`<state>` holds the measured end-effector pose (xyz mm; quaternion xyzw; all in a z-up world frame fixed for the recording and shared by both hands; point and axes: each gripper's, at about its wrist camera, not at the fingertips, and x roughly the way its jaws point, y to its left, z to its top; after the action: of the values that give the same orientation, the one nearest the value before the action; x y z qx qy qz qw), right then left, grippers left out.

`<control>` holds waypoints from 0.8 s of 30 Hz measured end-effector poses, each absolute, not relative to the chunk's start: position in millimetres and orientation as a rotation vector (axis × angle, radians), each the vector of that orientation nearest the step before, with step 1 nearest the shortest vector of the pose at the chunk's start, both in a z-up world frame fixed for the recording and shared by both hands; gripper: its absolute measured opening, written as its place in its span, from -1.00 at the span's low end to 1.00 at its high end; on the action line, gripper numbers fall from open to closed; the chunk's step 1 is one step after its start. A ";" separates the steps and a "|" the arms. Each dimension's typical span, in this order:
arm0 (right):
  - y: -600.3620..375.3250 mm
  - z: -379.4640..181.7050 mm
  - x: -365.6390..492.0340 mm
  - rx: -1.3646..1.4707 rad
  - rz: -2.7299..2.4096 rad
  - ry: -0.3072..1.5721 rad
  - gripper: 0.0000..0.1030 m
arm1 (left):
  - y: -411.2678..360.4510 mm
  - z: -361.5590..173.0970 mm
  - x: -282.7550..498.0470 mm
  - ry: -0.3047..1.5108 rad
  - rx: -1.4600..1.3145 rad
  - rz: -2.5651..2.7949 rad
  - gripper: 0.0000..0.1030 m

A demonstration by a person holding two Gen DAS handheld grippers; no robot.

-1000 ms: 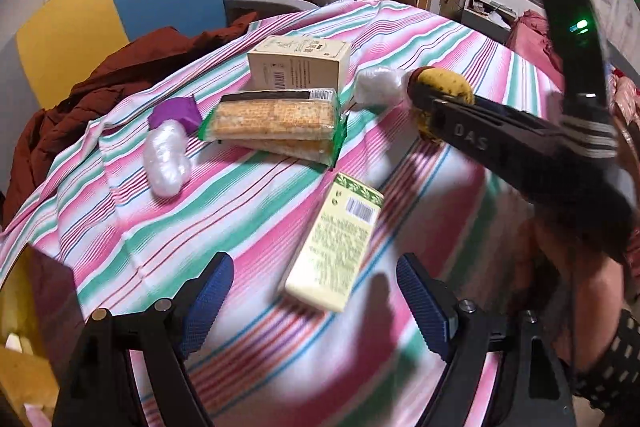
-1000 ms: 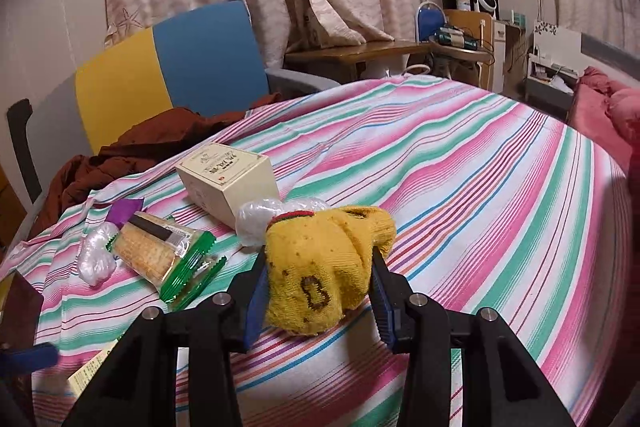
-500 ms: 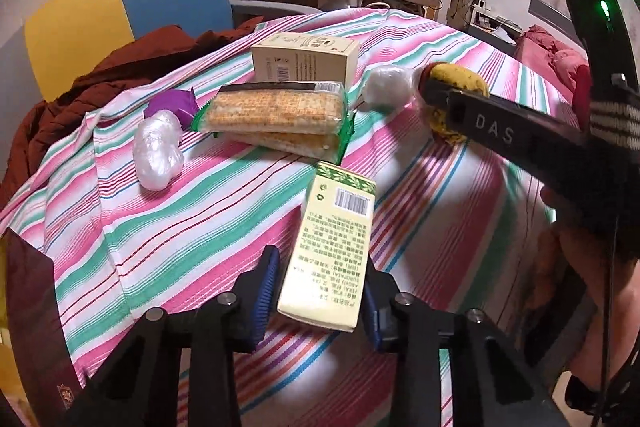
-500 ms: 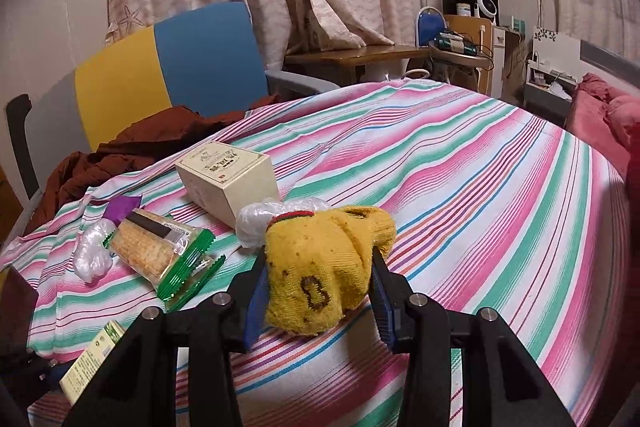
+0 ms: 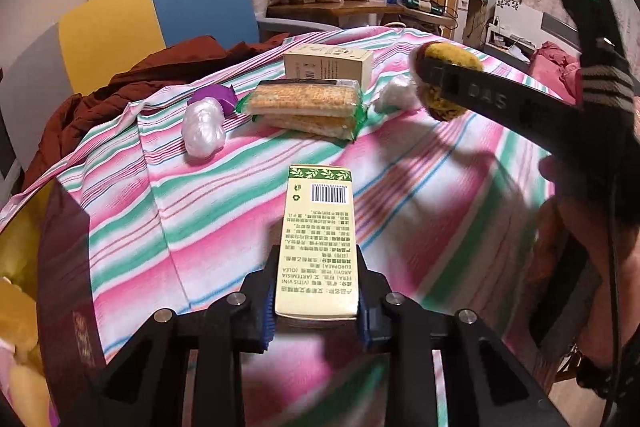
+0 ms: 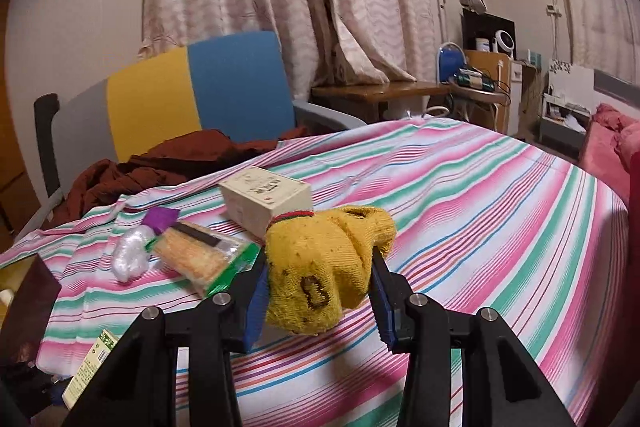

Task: Organize objects
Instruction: 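Grasp the green-labelled box with the left tool while the right tool holds the sponge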

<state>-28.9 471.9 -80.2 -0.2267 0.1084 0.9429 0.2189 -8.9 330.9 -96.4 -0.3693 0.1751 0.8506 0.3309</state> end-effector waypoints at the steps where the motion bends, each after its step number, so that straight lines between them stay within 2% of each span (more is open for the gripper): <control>1: 469.8 -80.2 -28.3 -0.631 2.614 0.297 -0.12 | 328.6 -97.0 -4.9 0.462 -0.958 2.225 -0.42; 12: 441.1 -80.8 -23.6 -0.661 2.643 0.201 -0.12 | 300.7 -95.4 14.8 0.398 -0.952 2.210 -0.42; 24: 418.7 -75.6 -19.9 -0.765 2.670 0.194 -0.12 | 252.2 -42.9 52.9 0.314 -0.803 2.196 -0.42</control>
<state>-19.9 418.7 -75.6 -0.2704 0.0687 0.9437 0.1775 52.9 252.2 -42.9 -0.3145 0.1229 0.8606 0.3812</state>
